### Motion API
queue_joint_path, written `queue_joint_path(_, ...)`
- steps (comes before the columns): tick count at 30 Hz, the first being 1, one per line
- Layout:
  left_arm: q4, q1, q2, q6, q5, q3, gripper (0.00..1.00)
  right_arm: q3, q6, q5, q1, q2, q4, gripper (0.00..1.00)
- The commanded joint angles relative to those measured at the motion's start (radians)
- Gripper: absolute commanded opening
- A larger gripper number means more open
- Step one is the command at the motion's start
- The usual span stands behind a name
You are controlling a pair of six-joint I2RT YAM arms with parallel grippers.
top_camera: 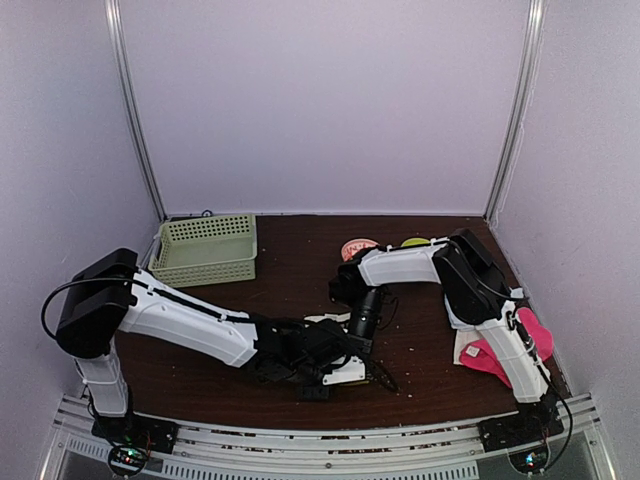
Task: Roll the towels
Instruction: Roll the towel at the center of the board.
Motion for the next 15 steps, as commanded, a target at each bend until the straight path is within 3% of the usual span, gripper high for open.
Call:
queue_joint_path(1,0.025,0.001,0.013,0.003,0.009,0.030,0.10,-0.020,-0.057,0.126,-0.002,-0.008,0.031,0.19)
queue_joint_path(4,0.012,0.001,0.009,-0.016,0.025,0.031,0.07,-0.026,-0.100,0.122,-0.008,-0.122,0.030,0.33)
queue_joint_path(7,0.003,0.001,0.001,-0.034,0.038,0.023,0.06,0.005,-0.058,0.125,-0.046,-0.191,0.031,0.38)
queue_joint_path(10,-0.004,0.001,-0.007,-0.052,0.054,0.023,0.06,0.023,0.007,0.129,-0.105,-0.215,0.049,0.35)
queue_joint_path(15,-0.014,0.001,-0.005,-0.084,0.083,0.035,0.06,-0.090,0.168,0.246,-0.148,-0.227,0.248,0.25)
